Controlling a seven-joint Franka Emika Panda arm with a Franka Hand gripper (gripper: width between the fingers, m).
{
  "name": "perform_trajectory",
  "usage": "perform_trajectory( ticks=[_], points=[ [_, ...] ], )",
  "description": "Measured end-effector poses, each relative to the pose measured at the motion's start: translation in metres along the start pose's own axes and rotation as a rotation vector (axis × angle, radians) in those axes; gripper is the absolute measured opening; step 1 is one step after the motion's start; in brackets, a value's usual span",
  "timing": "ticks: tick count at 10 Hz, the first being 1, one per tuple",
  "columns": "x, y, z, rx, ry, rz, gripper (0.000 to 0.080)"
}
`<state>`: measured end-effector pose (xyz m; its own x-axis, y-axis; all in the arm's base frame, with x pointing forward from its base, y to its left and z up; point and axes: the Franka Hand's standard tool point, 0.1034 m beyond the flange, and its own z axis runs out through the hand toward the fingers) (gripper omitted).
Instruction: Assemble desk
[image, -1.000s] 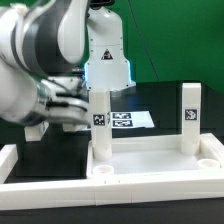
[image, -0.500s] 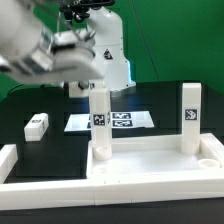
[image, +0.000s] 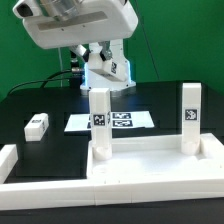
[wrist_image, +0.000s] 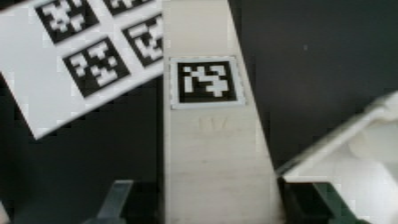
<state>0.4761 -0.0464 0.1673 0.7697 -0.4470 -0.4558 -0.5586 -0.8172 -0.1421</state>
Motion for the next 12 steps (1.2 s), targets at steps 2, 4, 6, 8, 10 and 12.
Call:
perform_trajectory(
  ticks=[2,4,6,8,10,12],
  points=[
    [0.004,-0.012,0.001,0.013,0.158,0.016,0.0291],
    [-0.006,-0.052,0.004,-0.054,0.238,0.031,0.0291],
    [0.011,-0.061,-0.039,-0.044,0.351,-0.004,0.0291],
    [0.019,-0.075,-0.049,-0.032,0.486,-0.027,0.0291],
    [0.020,-0.081,-0.046,-0.026,0.610,-0.040,0.0291],
    [0.030,-0.100,-0.064,-0.089,0.724,-0.089,0.0291]
  ],
)
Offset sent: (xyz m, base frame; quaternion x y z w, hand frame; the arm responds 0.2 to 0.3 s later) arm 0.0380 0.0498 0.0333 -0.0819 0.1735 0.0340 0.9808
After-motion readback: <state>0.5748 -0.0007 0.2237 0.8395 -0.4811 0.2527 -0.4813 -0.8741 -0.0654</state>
